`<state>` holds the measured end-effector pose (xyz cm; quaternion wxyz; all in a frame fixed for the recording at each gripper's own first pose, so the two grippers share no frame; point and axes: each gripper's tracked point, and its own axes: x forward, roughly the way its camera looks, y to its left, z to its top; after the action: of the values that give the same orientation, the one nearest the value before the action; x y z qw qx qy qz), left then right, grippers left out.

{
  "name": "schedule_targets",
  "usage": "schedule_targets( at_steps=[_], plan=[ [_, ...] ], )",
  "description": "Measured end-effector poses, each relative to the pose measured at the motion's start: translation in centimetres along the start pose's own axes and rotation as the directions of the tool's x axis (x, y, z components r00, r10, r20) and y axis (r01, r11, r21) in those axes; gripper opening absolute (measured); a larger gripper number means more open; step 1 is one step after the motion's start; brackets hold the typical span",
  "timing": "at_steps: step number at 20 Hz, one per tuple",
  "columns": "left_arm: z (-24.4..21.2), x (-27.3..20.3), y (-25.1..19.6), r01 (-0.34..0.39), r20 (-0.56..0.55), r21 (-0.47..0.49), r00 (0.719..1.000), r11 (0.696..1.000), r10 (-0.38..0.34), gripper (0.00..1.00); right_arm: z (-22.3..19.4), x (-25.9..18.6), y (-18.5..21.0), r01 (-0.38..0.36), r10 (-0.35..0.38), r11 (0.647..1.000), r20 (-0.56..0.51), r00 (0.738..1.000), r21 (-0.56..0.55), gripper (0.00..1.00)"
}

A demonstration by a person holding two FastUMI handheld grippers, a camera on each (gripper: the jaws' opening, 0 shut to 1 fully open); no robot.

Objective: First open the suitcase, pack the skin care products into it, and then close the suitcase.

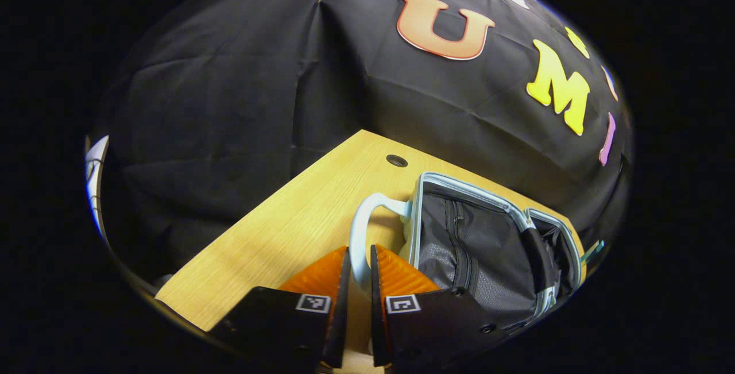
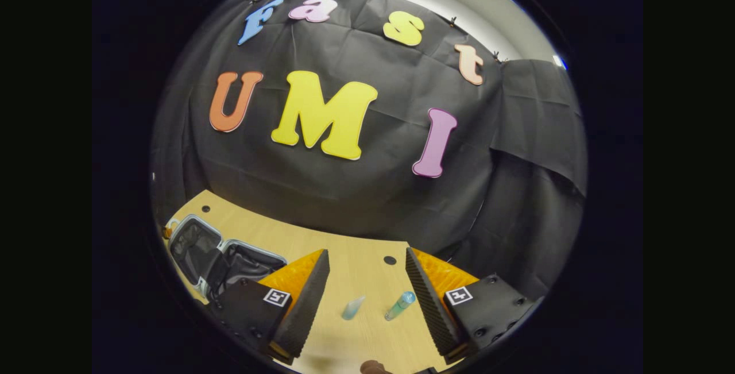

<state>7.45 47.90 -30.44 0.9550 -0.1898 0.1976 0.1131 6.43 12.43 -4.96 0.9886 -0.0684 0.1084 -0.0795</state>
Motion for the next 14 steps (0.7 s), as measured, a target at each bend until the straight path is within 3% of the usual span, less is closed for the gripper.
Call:
schedule_targets(
  at_steps=[2,3,6,14],
  plan=[
    [1.6,-1.2,-0.7,0.016,0.042,-0.032,0.999,0.999,-0.014,0.4,-0.5,0.1,-0.2,-0.006,0.006,1.0,-0.003,1.0,0.002,0.79],
    [2.7,-1.9,-0.9,0.005,0.075,-0.035,0.997,0.999,-0.003,0.64,-0.7,0.1,-0.4,-0.012,0.012,1.0,-0.002,1.0,0.004,0.79],
    [2.9,-4.1,-2.9,0.005,0.082,-0.031,0.997,1.0,-0.003,1.0,-1.6,0.4,-0.9,-0.031,0.031,0.999,-0.009,0.999,0.013,0.79],
    [1.0,-10.4,-17.1,0.114,0.054,0.052,0.992,0.992,-0.117,0.98,-5.9,1.6,-5.9,-0.096,0.097,0.995,-0.035,0.995,0.029,0.79]
  ],
)
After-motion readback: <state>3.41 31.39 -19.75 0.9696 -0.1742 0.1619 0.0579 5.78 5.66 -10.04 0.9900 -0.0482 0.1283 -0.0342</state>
